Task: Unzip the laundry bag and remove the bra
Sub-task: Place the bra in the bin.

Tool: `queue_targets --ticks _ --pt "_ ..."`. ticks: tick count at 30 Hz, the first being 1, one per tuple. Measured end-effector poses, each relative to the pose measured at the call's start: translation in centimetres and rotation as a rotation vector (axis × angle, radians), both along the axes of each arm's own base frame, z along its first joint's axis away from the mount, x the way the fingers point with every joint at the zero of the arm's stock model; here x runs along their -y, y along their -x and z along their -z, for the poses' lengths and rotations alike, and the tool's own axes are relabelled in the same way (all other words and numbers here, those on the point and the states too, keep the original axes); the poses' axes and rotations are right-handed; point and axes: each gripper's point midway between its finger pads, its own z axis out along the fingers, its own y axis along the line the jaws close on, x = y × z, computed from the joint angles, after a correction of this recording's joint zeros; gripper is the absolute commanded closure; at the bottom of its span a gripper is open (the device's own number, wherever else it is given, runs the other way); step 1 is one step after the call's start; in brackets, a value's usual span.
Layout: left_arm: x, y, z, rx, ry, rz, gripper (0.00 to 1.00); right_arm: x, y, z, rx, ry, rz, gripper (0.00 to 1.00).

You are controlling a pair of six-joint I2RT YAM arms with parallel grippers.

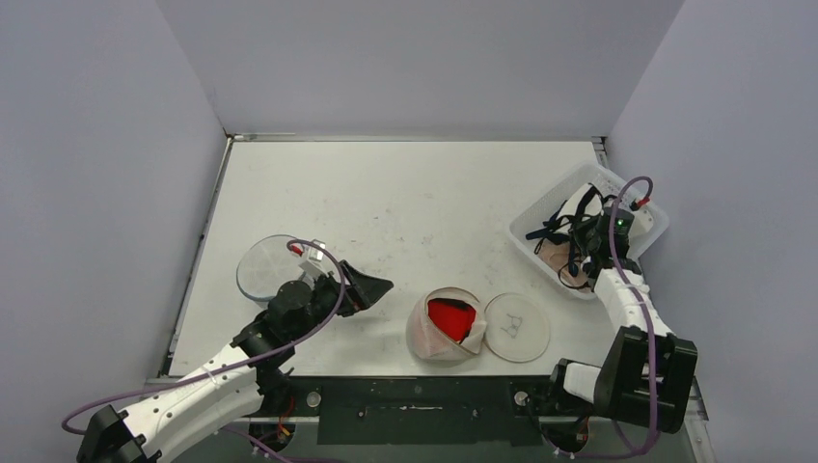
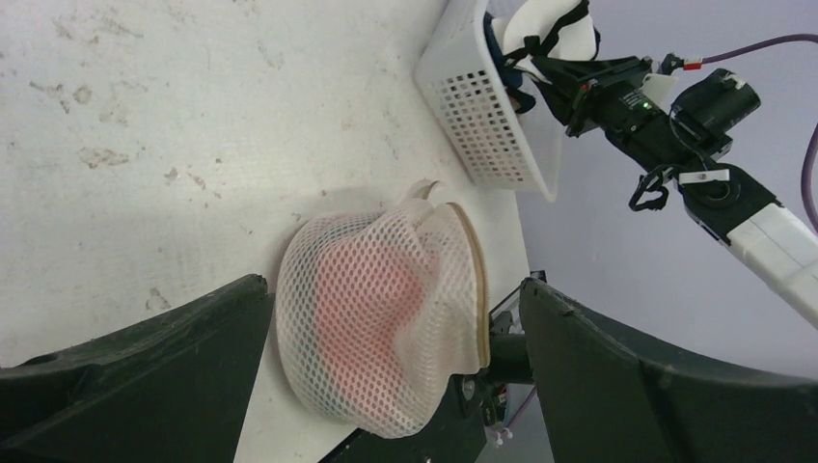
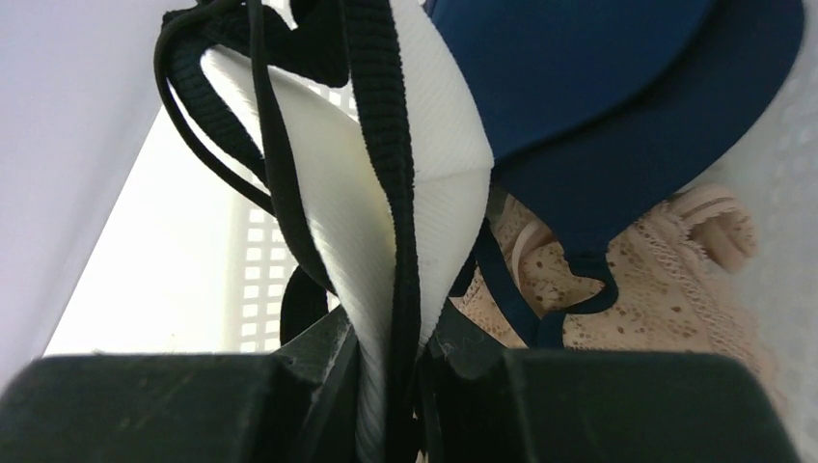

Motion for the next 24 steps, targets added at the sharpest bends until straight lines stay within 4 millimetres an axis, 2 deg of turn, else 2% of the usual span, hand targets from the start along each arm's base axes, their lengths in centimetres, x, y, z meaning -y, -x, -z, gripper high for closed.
queue_targets --ticks 3,6,11,14,19,20,24 --pt "0.2 0.3 1.7 -0.044 -0.021 0.015 0.00 -0.6 -0.5 1.4 -0.005 -0.041 -0.033 0.95" --pt "0.3 0.6 2.5 -0.066 -0.024 0.028 0.00 -0.9 -0.9 2.4 -0.016 -0.059 -0.054 0.95" --pt "0.3 0.9 3.4 -0.080 -0.007 0.034 0.00 0.1 -1.1 3.7 -0.041 -0.056 -0.044 0.95" --pt "0.2 1.0 4.0 -0.092 -0.011 0.032 0.00 1.1 -1.7 3.6 -0.042 -0.043 -0.031 0.95" --pt "0.3 0.9 3.9 -0.087 -0.004 0.032 0.00 2.7 -4.6 2.8 -0.017 -0.030 -0.022 0.93" --pt "0.3 0.9 4.0 -0.087 -0.004 0.032 0.00 2.9 -4.9 2.9 -0.015 -0.029 -0.023 0.88" --pt "0.5 0.8 4.2 -0.091 -0.008 0.032 0.00 3.7 -5.1 4.4 -0.046 -0.031 -0.017 0.54"
